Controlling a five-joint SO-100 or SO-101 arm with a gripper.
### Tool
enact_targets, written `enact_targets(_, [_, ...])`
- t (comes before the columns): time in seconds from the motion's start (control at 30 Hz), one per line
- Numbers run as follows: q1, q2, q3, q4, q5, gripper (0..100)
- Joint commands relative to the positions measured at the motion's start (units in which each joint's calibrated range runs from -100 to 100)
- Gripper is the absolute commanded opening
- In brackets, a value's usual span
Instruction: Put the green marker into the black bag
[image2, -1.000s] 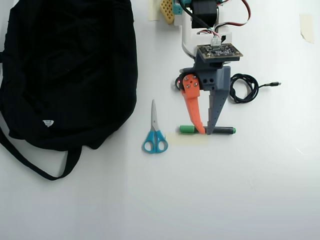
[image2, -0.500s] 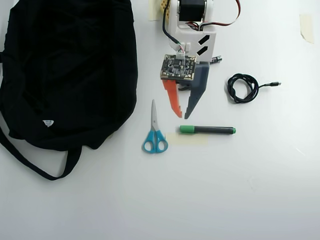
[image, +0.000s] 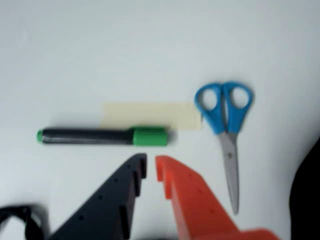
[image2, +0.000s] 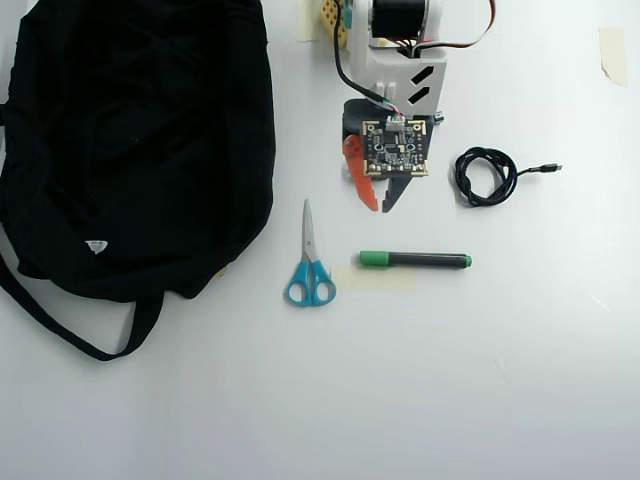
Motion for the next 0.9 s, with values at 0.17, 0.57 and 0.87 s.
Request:
enact_targets(0.17, [-1.4,-1.7,-5.2,8.7,-0.3,2])
enact_targets(0.57, [-1.9,-1.7,-5.0,13.7,-0.4,2])
enact_targets(0.87, [-1.9,-1.5,-4.7,13.6,-0.4,2])
